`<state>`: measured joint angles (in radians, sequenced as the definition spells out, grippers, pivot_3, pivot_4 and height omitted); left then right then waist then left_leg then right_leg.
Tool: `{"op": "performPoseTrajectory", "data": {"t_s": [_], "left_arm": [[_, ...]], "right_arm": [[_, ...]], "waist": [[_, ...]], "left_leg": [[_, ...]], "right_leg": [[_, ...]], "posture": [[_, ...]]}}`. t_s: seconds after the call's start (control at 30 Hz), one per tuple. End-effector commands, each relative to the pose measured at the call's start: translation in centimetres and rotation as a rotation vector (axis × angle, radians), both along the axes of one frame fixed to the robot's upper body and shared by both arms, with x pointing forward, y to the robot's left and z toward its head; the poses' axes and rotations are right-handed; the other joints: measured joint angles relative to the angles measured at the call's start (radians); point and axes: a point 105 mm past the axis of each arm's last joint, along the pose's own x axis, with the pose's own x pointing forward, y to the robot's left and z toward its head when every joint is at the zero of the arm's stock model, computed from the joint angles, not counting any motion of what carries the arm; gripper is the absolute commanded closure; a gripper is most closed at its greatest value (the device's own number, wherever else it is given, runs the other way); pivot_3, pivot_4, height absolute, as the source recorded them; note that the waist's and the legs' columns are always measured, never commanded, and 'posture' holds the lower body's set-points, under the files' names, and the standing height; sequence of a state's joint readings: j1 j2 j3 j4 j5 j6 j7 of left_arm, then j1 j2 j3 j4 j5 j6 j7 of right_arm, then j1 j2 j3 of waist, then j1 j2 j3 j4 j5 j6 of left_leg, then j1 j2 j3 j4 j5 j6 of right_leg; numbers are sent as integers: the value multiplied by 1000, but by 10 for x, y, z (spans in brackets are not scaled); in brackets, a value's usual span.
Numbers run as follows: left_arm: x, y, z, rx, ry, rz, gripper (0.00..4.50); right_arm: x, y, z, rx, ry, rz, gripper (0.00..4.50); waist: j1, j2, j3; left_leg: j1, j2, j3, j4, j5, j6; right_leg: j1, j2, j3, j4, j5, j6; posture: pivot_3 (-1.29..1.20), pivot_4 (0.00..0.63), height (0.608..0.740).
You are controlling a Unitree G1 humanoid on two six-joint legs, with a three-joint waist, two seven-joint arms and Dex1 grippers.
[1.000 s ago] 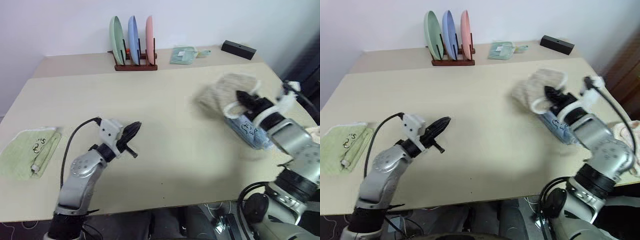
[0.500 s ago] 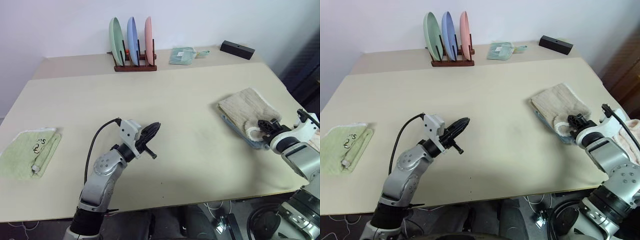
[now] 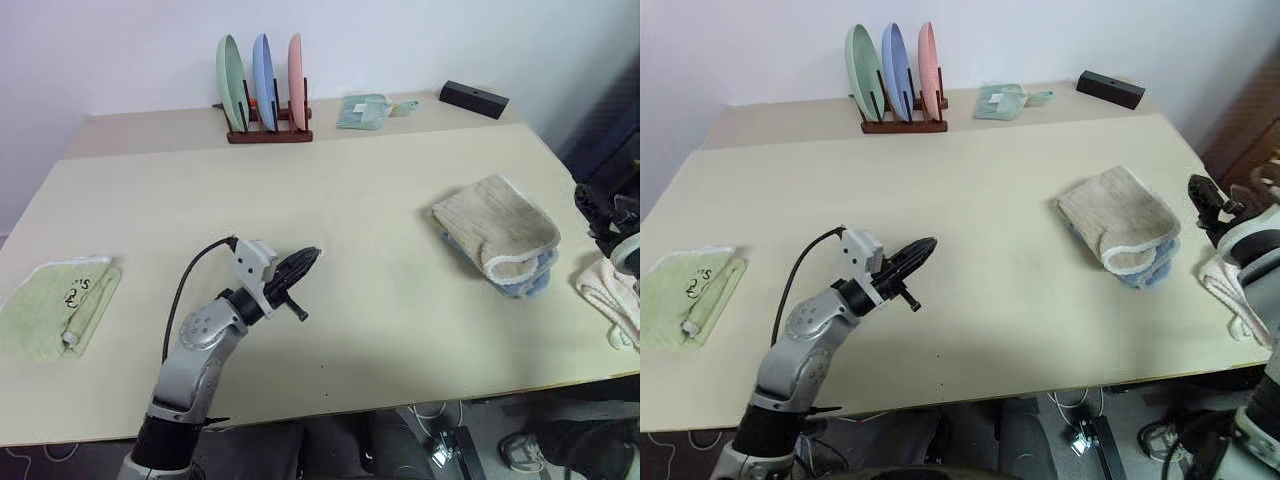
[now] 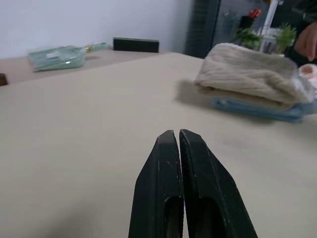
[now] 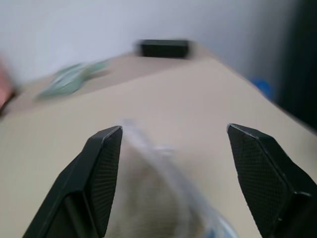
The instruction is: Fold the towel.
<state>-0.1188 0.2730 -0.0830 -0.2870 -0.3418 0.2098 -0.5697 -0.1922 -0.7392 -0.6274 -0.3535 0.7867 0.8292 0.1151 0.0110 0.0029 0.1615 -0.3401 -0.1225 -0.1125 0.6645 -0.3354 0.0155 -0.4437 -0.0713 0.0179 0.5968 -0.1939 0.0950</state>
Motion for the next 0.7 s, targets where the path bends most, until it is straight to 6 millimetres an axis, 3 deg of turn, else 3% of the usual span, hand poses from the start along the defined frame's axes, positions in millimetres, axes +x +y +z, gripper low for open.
{"op": "performPoseTrajectory", "data": {"t_s": [0.03, 0.17, 0.23, 0.4, 0.5, 0.7], "left_arm": [[3, 14, 12, -1, -47, 38, 4399], [3, 27, 7, 28, -37, 76, 4399], [0, 34, 3, 47, -22, 83, 4399], [-6, 54, -4, 80, -2, 140, 4399], [-11, 62, -7, 91, 8, 176, 4399], [-15, 69, -8, 81, 14, 216, 4399]], "right_arm": [[7, 50, -6, -227, -13, 229, 1090], [5, 123, -31, -385, -16, 582, 1090], [4, 146, -42, -408, -21, 693, 1090], [12, 172, -75, -409, 17, 809, 1090], [17, 172, -89, -417, 37, 825, 1090], [27, 168, -89, -404, 31, 816, 1090]], "waist": [[1, 0, 0], [2, -1, 0], [1, -1, 1], [5, -5, 2], [6, -5, 2], [4, -5, 2]], "left_leg": [[0, 0, 0, 0, 0, 0], [0, 0, 0, 1, 0, 0], [0, 0, 0, 1, 0, -1], [0, -1, 0, 1, 0, -1], [0, -1, -1, 1, 0, -1], [0, -1, -1, 1, 0, -1]], "right_leg": [[0, 0, 0, 0, 0, 0], [0, 0, 0, 0, 0, 0], [0, 0, 0, 0, 0, 0], [0, 0, -1, -1, 0, 0], [0, 0, -1, -1, 0, 0], [0, 0, -1, -1, 0, 0]], "posture": [[0, 150, 740], [0, 150, 740], [0, 150, 740], [0, 150, 740], [0, 150, 740], [0, 150, 740]]}}
